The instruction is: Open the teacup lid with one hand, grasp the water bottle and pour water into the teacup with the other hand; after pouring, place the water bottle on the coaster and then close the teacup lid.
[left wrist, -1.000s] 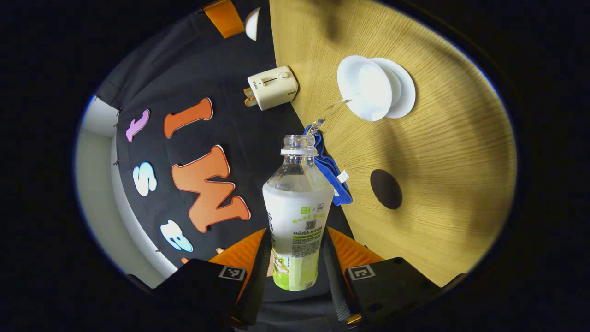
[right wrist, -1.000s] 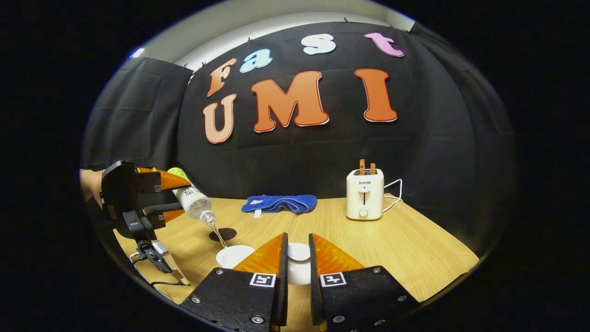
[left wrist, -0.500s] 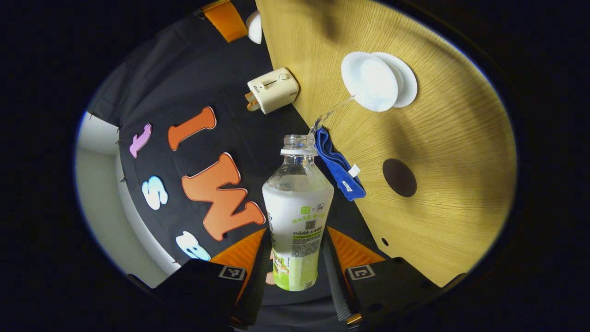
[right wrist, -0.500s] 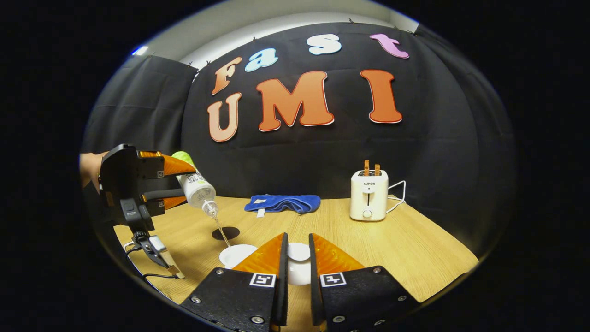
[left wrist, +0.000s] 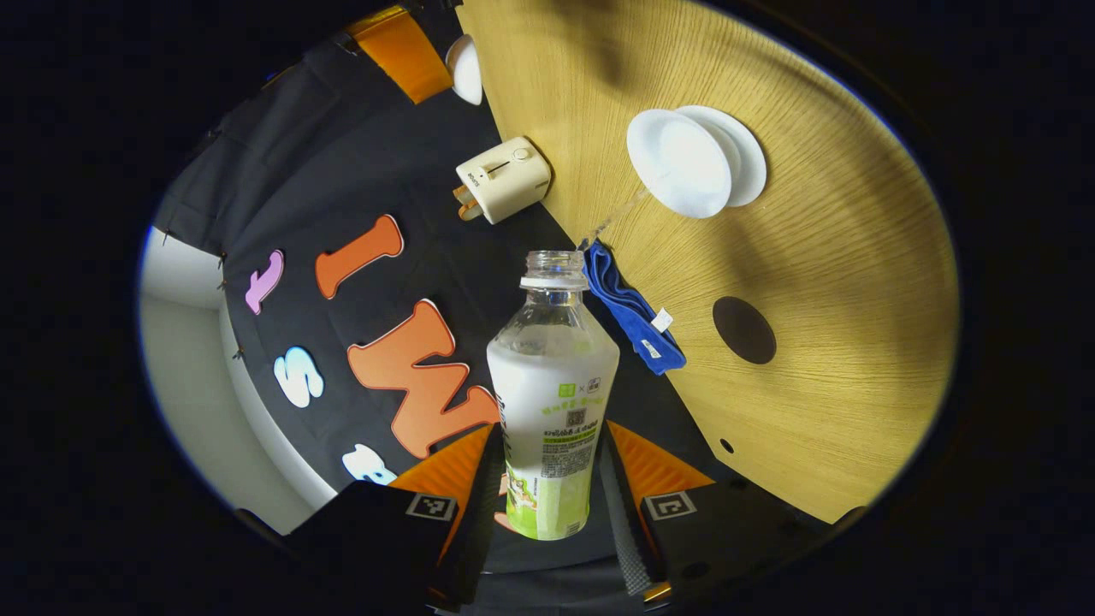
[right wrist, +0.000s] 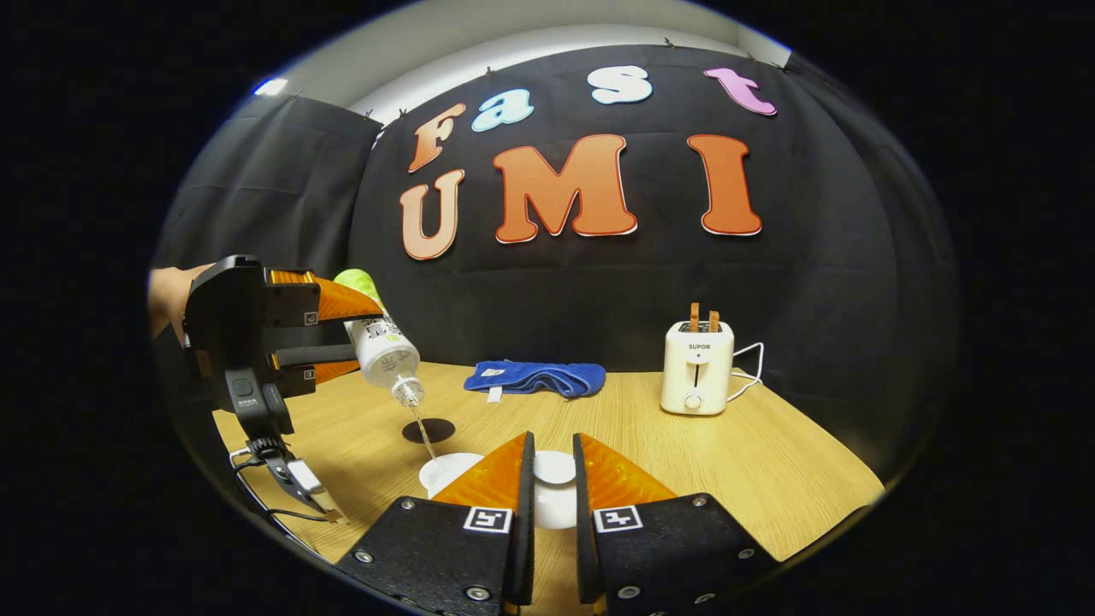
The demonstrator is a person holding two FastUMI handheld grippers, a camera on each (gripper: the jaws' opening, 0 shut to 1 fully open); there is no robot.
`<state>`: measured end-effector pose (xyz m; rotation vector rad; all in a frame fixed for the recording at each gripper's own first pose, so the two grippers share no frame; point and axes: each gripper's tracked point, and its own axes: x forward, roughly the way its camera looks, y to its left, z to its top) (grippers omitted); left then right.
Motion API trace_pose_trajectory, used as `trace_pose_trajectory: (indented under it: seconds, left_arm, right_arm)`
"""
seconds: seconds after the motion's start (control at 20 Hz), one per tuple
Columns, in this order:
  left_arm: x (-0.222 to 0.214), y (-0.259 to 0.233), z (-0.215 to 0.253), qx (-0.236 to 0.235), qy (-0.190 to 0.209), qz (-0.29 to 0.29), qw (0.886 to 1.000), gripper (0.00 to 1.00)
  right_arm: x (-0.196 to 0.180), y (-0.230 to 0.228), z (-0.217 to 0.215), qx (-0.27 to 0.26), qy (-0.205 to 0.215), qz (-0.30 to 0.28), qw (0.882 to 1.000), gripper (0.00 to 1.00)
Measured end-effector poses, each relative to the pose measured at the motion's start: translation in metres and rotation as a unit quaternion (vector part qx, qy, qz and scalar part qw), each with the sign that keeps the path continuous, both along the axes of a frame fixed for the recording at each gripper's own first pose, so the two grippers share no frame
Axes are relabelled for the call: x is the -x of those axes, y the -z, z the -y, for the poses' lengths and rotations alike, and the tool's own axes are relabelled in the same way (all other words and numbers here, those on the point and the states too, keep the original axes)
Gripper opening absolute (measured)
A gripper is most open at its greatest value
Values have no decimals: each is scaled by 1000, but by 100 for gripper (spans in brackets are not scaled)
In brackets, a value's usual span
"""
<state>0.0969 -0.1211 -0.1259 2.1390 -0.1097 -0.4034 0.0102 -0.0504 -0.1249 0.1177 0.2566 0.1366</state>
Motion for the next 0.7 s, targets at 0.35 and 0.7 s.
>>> trace_pose_trajectory:
  seconds: [0.35, 0.7]
  left_arm:
    - [5, 23, 7, -17, 10, -10, 1000, 63]
    - [7, 43, 10, -23, 18, -24, 999, 65]
  right_arm:
    - [0, 2, -5, -2, -6, -2, 1000, 20]
    - [-1, 4, -11, 2, -13, -5, 1000, 20]
